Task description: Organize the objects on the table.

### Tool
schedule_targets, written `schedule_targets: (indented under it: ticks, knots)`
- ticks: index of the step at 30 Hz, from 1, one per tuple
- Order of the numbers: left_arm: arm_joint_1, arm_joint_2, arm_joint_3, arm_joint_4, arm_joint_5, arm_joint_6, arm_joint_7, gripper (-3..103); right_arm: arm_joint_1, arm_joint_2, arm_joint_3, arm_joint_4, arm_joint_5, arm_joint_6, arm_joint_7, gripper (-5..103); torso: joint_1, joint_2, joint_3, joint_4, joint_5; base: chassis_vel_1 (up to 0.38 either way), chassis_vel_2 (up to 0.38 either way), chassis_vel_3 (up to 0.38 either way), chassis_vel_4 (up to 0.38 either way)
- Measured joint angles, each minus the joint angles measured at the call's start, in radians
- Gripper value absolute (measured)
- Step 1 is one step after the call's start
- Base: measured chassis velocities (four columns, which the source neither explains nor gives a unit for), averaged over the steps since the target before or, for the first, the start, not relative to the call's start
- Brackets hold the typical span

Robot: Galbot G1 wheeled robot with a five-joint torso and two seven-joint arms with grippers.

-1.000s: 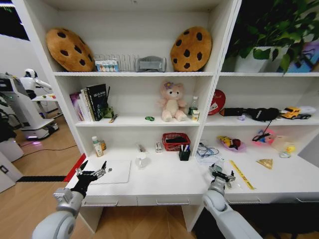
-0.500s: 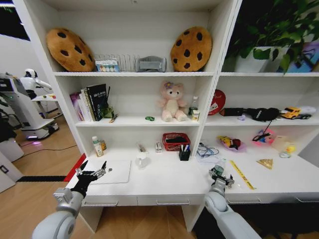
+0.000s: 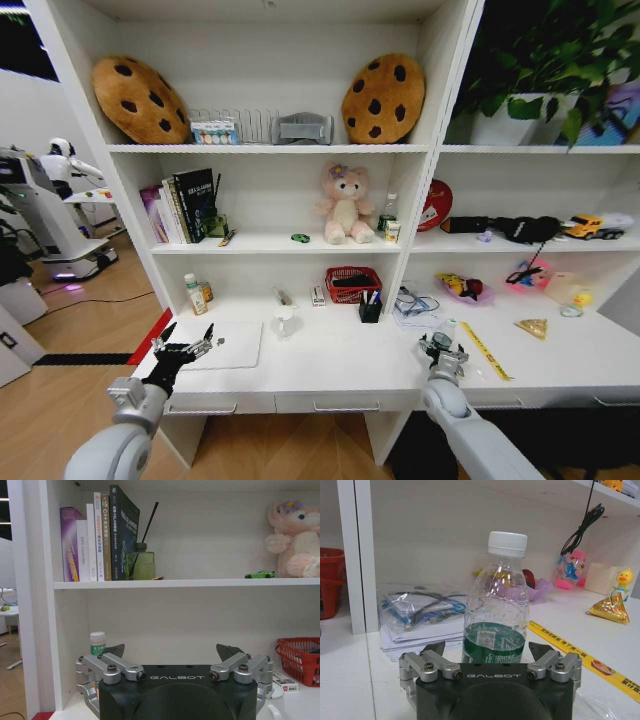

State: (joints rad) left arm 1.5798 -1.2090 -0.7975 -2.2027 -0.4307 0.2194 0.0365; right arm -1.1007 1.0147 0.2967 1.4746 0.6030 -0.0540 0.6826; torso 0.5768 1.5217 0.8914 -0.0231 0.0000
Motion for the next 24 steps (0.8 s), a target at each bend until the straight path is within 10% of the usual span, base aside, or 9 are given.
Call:
schedule_targets:
  ticks: [15,24]
  knots:
    - [0.0,0.0,0.0,0.0,0.0,0.0,0.0,100,-0.025,-0.003,-0.002,0.055,-0.036,0.004,0.006,44,0.0,0.0,0.0,-0.0001,0.0007,0.0,0.0,0.0,0.0]
    - [0.0,0.0,0.0,0.0,0.0,0.0,0.0,100,-0.183,-0.1,0.125,0.388,-0.032,-0.121,-0.244,22,0.0,0.0,0.0,0.0002,0.0,0.0,0.0,0.0,0.0]
